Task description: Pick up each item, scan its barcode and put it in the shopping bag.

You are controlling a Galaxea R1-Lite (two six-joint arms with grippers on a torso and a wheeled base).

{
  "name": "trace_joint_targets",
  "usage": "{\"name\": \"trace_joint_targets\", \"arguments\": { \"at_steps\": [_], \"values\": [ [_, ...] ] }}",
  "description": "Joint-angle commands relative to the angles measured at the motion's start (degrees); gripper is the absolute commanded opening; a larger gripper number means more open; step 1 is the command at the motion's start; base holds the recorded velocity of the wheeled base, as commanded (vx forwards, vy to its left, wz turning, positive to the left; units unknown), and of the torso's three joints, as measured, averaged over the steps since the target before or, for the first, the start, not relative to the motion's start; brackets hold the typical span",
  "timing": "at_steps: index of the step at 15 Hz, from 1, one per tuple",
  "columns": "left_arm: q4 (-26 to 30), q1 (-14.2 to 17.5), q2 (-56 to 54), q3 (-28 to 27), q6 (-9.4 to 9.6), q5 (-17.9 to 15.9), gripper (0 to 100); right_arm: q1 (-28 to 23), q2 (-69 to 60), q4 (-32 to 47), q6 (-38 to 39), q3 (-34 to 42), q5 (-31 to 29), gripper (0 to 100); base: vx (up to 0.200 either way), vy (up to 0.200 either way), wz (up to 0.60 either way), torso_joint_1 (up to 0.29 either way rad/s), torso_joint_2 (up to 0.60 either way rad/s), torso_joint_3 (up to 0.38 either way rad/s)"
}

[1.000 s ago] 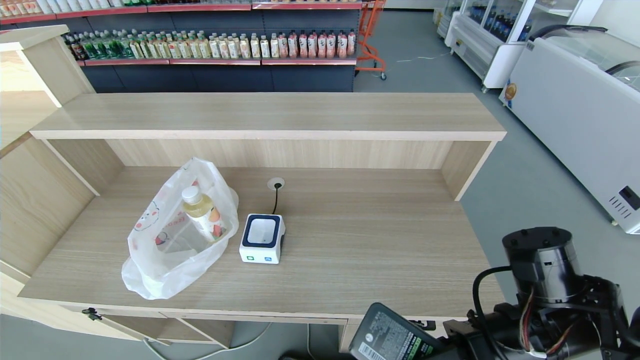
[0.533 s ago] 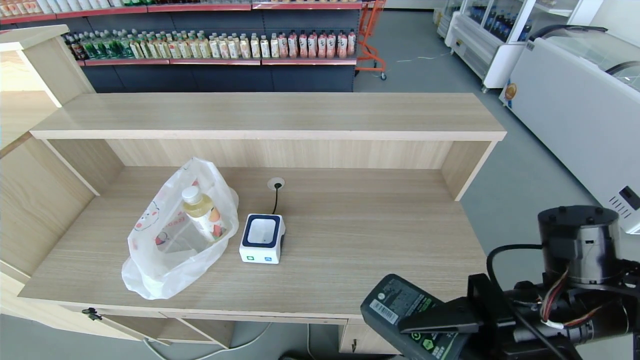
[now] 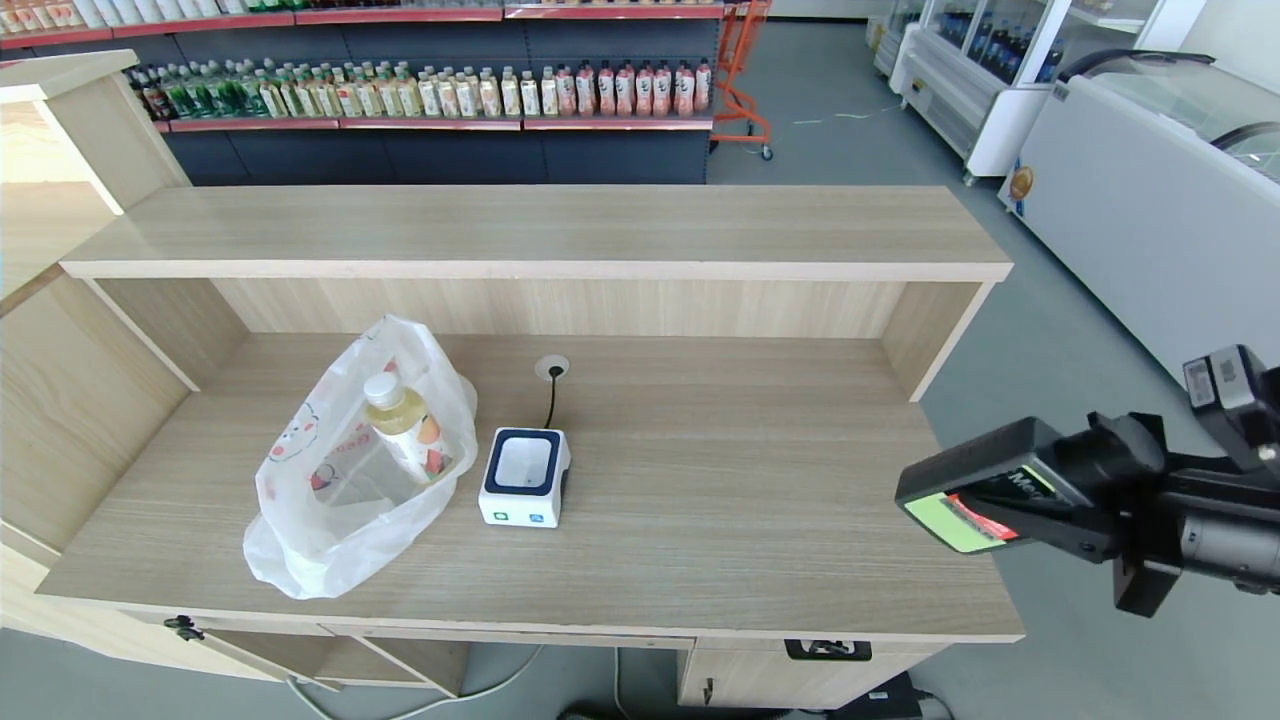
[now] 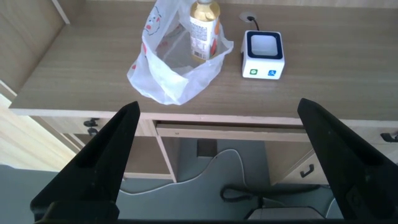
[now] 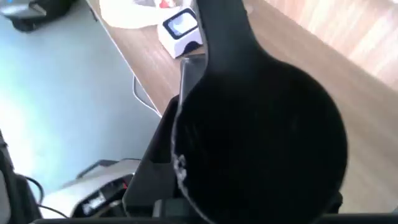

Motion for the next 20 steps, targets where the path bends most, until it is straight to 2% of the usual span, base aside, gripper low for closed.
{"name": "trace_joint_targets", "arguments": {
  "at_steps": [1, 2, 3, 7, 13, 20],
  "values": [
    [0.0, 0.0, 0.0, 0.0, -0.02, -0.1, 100, 2.0, -1.0, -0.4, 27.6, -0.9, -14.2, 0, 0.000, 0.000, 0.00, 0.000, 0.00, 0.000],
    [0.0, 0.0, 0.0, 0.0, -0.02, 0.0, 100, 4.7, 0.5, -0.3, 40.6, -2.1, -18.9, 0, 0.000, 0.000, 0.00, 0.000, 0.00, 0.000],
    [0.0, 0.0, 0.0, 0.0, -0.02, 0.0, 100, 5.9, 2.4, -0.3, 47.3, -2.3, -21.2, 0, 0.000, 0.000, 0.00, 0.000, 0.00, 0.000],
    [0.0, 0.0, 0.0, 0.0, -0.02, 0.0, 100, 8.5, 6.3, -0.4, 61.3, -3.2, -21.9, 0, 0.000, 0.000, 0.00, 0.000, 0.00, 0.000],
    [0.0, 0.0, 0.0, 0.0, 0.07, -0.1, 100, 9.3, 4.9, 0.1, 64.7, -2.9, -21.9, 0, 0.000, 0.000, 0.00, 0.000, 0.00, 0.000],
    [0.0, 0.0, 0.0, 0.0, 0.07, 0.0, 100, 9.4, 5.0, 0.1, 64.7, -2.8, -21.9, 0, 0.000, 0.200, 0.00, 0.002, 0.00, 0.003]
  ]
}}
